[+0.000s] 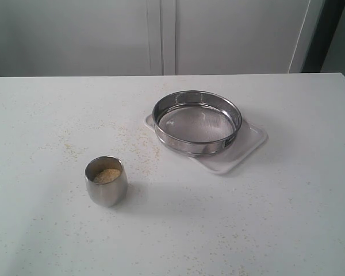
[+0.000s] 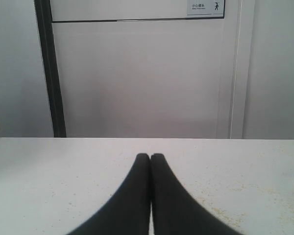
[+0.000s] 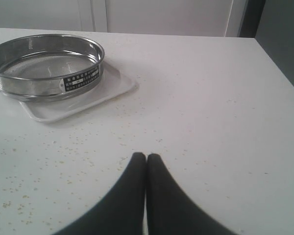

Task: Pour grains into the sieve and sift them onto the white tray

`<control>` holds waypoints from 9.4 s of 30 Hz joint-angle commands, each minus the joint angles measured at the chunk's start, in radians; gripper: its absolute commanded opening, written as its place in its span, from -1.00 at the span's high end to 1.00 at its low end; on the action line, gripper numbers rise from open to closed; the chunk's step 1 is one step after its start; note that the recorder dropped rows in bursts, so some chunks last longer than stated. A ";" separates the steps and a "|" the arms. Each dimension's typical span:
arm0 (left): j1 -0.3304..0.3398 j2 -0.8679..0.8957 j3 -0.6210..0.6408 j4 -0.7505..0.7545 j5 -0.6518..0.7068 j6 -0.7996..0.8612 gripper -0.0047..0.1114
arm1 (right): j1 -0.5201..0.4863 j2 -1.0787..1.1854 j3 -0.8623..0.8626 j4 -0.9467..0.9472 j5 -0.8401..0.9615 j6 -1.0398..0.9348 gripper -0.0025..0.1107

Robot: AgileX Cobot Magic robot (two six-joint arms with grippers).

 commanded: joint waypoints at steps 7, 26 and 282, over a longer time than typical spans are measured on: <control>0.004 -0.004 0.005 -0.011 -0.077 -0.005 0.92 | -0.007 -0.004 0.005 -0.003 -0.014 -0.003 0.96; 0.004 0.063 -0.043 -0.011 -0.093 0.081 0.92 | -0.007 -0.004 0.005 -0.003 -0.014 -0.003 0.96; -0.452 1.997 -1.518 1.362 0.002 -0.976 0.92 | -0.007 -0.004 0.005 -0.003 -0.014 -0.003 0.96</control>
